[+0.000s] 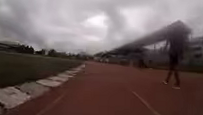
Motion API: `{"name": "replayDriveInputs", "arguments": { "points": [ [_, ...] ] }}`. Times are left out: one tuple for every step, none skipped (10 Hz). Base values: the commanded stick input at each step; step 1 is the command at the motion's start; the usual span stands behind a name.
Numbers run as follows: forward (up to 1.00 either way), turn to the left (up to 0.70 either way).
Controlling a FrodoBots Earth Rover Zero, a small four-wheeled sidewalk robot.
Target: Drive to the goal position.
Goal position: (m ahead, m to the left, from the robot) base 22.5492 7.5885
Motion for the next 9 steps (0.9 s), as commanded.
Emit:
{"name": "replayDriveInputs", "arguments": {
  "points": [
    [0.70, -0.35],
    [0.70, -0.35],
    [0.70, 0.12],
    [0.70, 0.05],
    [0.70, 0.00],
    [0.70, 0.00],
    [0.70, 0.00],
    [0.70, 0.00],
    [0.70, 0.00]
  ]
}}
